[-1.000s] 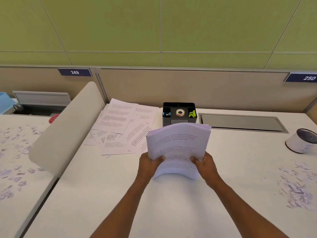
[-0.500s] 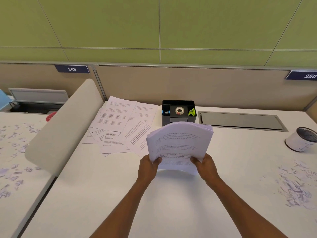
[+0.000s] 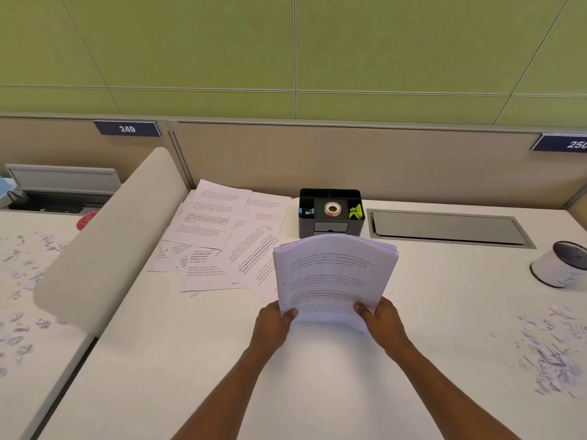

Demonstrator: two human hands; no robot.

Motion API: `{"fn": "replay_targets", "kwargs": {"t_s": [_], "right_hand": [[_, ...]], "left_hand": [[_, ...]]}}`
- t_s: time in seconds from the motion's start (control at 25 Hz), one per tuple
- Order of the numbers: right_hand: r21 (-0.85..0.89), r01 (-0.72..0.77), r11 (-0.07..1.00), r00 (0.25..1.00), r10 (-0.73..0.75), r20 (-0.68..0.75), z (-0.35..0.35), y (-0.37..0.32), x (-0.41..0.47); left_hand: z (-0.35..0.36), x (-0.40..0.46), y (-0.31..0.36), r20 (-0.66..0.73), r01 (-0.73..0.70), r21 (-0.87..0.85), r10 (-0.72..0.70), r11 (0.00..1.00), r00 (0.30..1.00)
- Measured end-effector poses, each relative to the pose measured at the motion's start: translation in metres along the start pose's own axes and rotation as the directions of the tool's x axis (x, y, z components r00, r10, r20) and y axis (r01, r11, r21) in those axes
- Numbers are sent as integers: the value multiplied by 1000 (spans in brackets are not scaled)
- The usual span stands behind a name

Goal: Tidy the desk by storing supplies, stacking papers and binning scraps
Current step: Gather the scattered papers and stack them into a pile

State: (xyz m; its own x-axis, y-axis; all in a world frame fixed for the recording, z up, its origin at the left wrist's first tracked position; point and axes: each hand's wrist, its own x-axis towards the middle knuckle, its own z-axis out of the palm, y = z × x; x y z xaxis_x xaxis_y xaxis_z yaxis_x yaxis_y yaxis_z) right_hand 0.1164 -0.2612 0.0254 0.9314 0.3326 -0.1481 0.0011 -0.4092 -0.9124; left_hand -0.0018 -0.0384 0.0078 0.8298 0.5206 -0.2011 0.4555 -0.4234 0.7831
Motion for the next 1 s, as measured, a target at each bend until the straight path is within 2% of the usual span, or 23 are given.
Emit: {"fn": "replay_targets", "kwargs": {"t_s": [0.28, 0.4, 0.48, 0.52, 0.6, 0.68, 0.8, 0.92, 1.0], "right_hand": [[-47, 51, 998, 999, -50, 19, -1, 3, 19], [-10, 47, 999, 997, -47, 56, -4, 5, 27], [88, -11, 996, 996, 3, 86, -8, 8, 33], [149, -45, 988, 995, 30, 100, -11, 9, 35], [266, -96, 959, 990, 63, 127, -18, 12, 38], [342, -126, 931, 985, 76, 156, -23, 14, 40], [384, -172, 907, 977, 109, 181, -24, 17, 44], [401, -206, 892, 971, 137, 194, -19, 23, 49], [403, -238, 884, 965, 170, 198, -15, 28, 51]], "left_hand": [[3, 19, -14, 39, -4, 77, 1, 997, 999], [-6, 33, -10, 110, -69, 80, 60, 994, 992], [-17, 44, -7, 179, -151, 11, 147, 988, 973], [-23, 51, -5, 174, -179, -14, 178, 984, 968], [-33, 72, -6, 74, -199, 6, 198, 980, 977], [-42, 100, -8, -24, -197, 207, 207, 958, 978], [-57, 143, 4, 136, -221, 494, 176, 841, 975], [-59, 183, 18, 300, -347, 708, 183, 616, 936], [-56, 202, 24, 376, -403, 773, 158, 490, 913]]}}
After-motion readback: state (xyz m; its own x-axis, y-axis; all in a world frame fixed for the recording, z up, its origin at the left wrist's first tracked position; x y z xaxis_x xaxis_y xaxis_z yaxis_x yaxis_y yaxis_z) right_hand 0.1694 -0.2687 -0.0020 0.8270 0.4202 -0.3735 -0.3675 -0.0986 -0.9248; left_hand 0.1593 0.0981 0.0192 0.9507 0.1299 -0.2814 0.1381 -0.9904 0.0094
